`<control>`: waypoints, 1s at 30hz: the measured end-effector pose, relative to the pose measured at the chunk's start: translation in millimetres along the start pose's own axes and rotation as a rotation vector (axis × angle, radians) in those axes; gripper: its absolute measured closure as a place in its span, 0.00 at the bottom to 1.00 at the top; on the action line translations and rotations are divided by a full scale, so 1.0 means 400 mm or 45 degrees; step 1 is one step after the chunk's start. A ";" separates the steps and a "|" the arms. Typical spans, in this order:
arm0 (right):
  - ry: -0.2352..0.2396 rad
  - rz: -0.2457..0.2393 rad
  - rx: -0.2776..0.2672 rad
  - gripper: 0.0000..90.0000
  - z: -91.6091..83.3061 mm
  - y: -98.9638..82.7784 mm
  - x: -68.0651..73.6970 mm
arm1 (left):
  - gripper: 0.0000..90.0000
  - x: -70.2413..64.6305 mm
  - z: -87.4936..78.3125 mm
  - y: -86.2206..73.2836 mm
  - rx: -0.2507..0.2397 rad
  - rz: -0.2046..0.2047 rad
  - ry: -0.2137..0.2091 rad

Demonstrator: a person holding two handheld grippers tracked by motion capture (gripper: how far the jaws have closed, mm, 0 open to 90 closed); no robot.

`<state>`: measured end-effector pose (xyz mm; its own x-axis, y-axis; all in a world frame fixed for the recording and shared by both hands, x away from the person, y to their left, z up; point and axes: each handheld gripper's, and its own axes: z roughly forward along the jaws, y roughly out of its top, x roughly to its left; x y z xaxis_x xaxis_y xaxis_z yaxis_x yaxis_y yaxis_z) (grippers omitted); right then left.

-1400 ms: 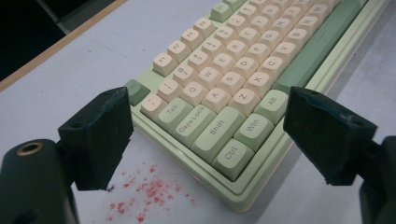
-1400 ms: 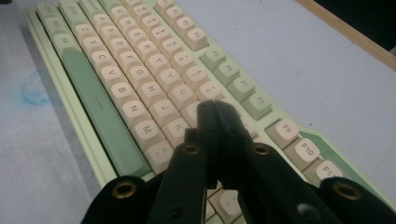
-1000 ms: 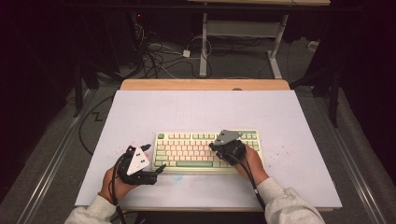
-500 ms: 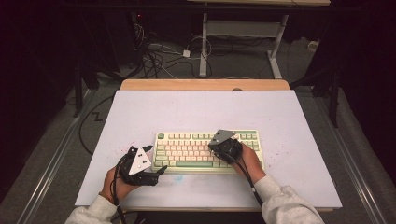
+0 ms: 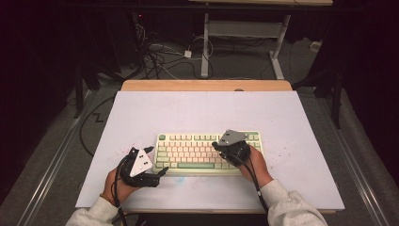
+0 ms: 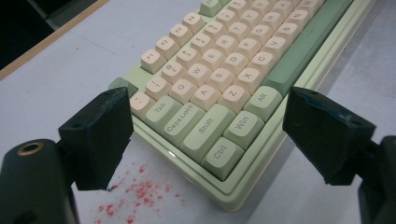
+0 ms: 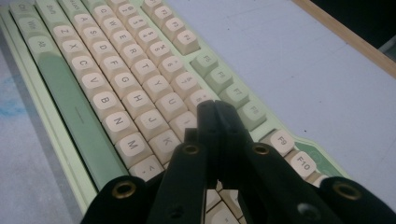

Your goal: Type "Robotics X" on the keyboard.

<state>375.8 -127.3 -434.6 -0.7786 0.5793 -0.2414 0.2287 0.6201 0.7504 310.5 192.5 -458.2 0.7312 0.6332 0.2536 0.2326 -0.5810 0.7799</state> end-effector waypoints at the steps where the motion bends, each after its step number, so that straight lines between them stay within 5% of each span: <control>1: 0.004 -0.004 -0.010 0.95 -0.004 -0.001 -0.001 | 0.18 0.000 0.001 0.000 0.003 0.003 -0.002; 6: -0.005 -0.008 -0.046 0.84 -0.023 -0.008 -0.002 | 0.18 0.000 0.007 0.002 0.010 0.004 -0.008; 16: -0.029 0.010 -0.151 0.36 -0.064 -0.019 -0.003 | 0.18 -0.001 0.007 0.002 0.014 0.006 -0.013; 30: -0.054 -0.023 -0.253 0.23 -0.127 -0.044 0.012 | 0.18 0.003 0.004 0.004 0.007 -0.013 -0.038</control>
<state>338.3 -162.3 -417.6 -0.7554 0.5931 -0.2786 0.0917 0.5167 0.8513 312.8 191.6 -457.7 0.7477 0.6237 0.2280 0.2440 -0.5774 0.7792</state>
